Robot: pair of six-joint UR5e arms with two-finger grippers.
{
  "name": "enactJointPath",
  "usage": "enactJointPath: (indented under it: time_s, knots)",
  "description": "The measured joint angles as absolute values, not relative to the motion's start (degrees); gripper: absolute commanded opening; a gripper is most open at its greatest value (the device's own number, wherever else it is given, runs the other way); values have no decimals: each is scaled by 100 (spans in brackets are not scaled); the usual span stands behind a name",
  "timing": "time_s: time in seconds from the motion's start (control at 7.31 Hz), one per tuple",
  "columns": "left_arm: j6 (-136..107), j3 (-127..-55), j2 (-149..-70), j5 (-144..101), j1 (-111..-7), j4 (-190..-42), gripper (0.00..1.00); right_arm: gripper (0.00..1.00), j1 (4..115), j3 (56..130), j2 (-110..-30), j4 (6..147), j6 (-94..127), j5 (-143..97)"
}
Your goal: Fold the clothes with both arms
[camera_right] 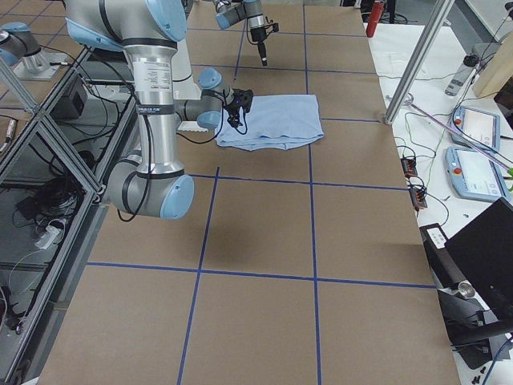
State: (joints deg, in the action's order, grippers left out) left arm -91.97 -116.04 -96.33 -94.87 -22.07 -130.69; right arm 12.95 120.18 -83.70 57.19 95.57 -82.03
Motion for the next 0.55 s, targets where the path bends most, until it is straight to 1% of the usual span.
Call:
enactJointPath:
  time_s: [0.14,0.27,0.55]
  knots:
    - [-9760,-11627,-9636,-8851,-1579,-13065,86,100,1342,11989,-8373,5717,9569,-8201]
    - [-10156,-11605,-9653,-8409,-1103,-13053,83,100,1366,11970,-8375,5717,9576,-8201]
    - [-10656,-11426,-9787,-8041,-536,-13028,83,100,1377,11953,-8376,5714,9580,-8200]
